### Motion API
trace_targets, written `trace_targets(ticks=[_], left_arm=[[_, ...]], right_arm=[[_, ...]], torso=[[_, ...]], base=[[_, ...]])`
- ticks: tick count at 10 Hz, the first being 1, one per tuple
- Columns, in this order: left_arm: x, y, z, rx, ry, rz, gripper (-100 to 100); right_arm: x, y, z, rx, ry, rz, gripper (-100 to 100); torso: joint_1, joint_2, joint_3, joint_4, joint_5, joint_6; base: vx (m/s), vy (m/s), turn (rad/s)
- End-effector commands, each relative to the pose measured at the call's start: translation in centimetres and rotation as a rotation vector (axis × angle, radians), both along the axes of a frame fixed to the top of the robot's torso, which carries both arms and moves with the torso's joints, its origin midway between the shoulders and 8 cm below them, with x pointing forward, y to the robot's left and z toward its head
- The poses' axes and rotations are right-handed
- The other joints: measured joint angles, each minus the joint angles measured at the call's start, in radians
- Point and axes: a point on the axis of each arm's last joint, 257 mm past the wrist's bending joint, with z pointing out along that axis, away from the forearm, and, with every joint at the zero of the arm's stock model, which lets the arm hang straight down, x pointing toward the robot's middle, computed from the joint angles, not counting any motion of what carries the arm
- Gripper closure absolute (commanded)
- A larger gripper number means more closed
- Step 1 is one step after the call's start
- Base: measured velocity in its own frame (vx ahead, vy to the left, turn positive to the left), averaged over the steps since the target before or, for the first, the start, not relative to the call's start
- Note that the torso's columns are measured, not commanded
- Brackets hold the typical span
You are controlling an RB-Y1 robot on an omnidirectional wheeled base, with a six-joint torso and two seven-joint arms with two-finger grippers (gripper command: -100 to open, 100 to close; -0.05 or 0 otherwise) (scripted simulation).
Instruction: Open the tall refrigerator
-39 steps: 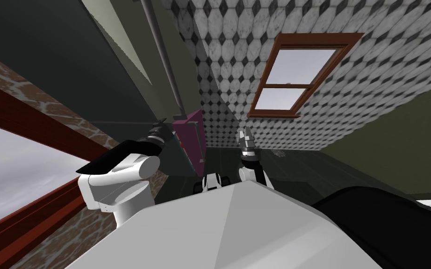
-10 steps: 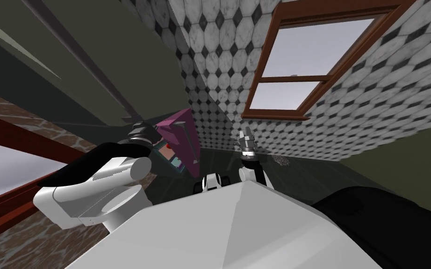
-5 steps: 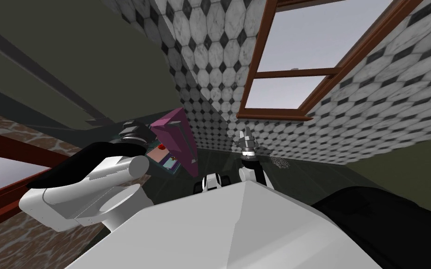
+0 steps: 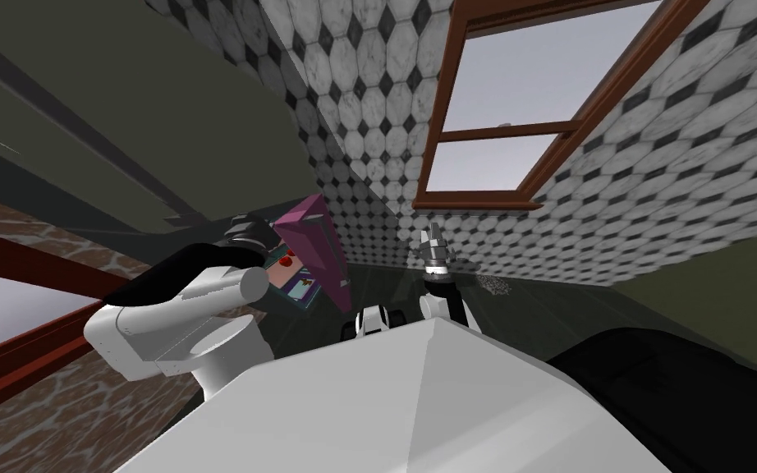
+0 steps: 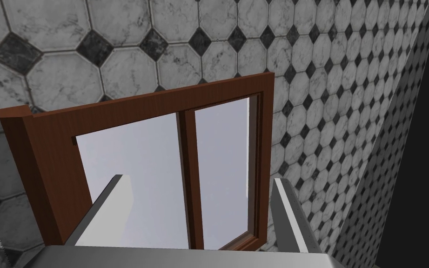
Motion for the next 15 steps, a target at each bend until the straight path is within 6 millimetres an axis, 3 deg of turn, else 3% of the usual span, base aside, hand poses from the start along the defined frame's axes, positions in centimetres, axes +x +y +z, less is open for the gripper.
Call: trace_targets(ticks=[1,6,15], left_arm=[[0.9,0.6,-2.5,-0.015,0.073,0.001,-100],[2.3,0.1,-3.7,-0.03,0.126,-0.02,-100],[3.7,-1.8,-3.2,-0.05,0.169,-0.076,-100]], right_arm=[[0.0,0.0,0.0,0.0,0.0,0.0,0],[0.0,0.0,0.0,0.0,0.0,0.0,0],[0.0,0.0,0.0,0.0,0.0,0.0,0]], torso=[[-0.003,-0.004,-0.003,-0.001,-0.002,0.001],[-0.001,-0.016,-0.011,-0.007,0.001,0.004],[-0.002,-0.033,-0.023,-0.013,0.0,0.009]], base=[[-0.002,0.048,-0.007],[-0.005,0.065,-0.033],[-0.011,0.086,-0.04]])
